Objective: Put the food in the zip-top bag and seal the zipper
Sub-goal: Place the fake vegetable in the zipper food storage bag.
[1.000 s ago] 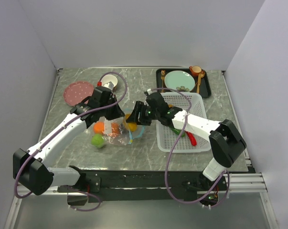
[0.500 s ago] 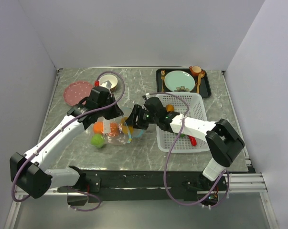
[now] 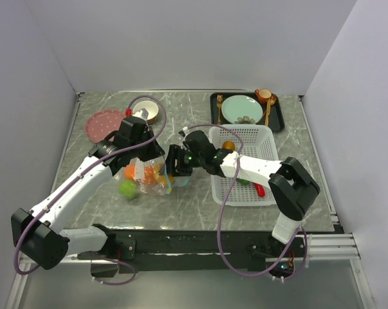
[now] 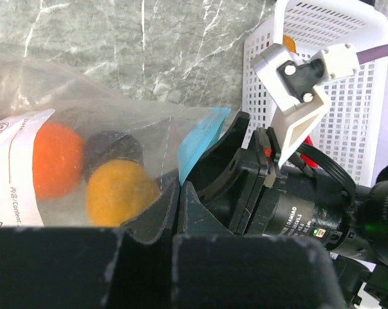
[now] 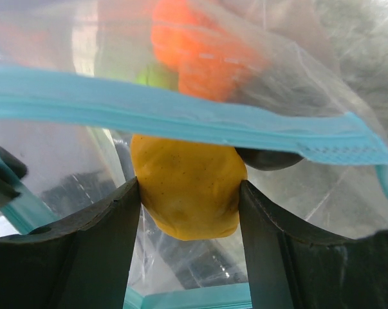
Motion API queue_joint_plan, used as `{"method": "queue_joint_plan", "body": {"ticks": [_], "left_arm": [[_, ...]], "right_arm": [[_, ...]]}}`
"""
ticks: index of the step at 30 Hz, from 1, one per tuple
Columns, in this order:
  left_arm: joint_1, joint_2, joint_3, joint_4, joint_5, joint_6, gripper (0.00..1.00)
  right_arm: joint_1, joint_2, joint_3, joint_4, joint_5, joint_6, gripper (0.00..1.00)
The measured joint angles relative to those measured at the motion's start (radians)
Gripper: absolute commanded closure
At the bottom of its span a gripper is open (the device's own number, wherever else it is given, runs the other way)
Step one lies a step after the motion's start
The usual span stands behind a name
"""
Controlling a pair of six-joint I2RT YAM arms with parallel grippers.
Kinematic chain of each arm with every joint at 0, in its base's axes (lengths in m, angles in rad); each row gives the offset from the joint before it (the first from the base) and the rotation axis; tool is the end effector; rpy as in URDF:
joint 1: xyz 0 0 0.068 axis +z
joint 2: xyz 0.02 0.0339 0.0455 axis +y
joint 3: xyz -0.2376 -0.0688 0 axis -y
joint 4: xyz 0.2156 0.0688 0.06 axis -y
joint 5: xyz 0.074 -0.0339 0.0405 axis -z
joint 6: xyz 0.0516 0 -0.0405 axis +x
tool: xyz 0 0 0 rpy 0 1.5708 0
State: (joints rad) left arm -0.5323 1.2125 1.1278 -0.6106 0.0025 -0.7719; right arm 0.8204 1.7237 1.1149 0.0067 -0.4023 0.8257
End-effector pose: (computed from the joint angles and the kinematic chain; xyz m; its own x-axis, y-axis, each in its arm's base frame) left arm 0.2180 -0.1285 0.2971 -0.7507 -0.3673 -0.5491 -0.0201 0.8435 -0.5367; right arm 0.2358 0.2826 0.2054 -0.9183 0.0069 -0.3958 -0.3217 0.5699 0.7561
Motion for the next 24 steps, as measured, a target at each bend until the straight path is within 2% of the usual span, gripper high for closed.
{"method": "queue_joint_plan", "body": {"ticks": [3, 6, 7, 13, 18, 24], "left_arm": [[0.0, 0.0, 0.0, -0.001, -0.002, 0.0, 0.99], [0.0, 0.0, 0.0, -0.002, -0.005, 0.0, 0.99], [0.0, 0.0, 0.0, -0.002, -0.007, 0.0, 0.99], [0.0, 0.0, 0.0, -0.003, -0.02, -0.001, 0.99], [0.0, -0.002, 0.0, -0.003, -0.027, -0.001, 0.99], [0.0, -0.008, 0.0, -0.004, -0.031, -0.005, 0.99]], "right_arm": [[0.0, 0.013, 0.004, 0.0, -0.023, -0.008, 0.37], [0.0, 0.027, 0.013, 0.0, -0.047, -0.016, 0.21], [0.0, 0.028, 0.013, -0.001, -0.053, -0.018, 0.2], [0.0, 0.028, 0.013, -0.011, -0.063, -0.045, 0.14], [0.0, 0.027, 0.013, -0.033, -0.049, -0.065, 0.15], [0.0, -0.024, 0.013, -0.098, 0.048, -0.075, 0.15]]}}
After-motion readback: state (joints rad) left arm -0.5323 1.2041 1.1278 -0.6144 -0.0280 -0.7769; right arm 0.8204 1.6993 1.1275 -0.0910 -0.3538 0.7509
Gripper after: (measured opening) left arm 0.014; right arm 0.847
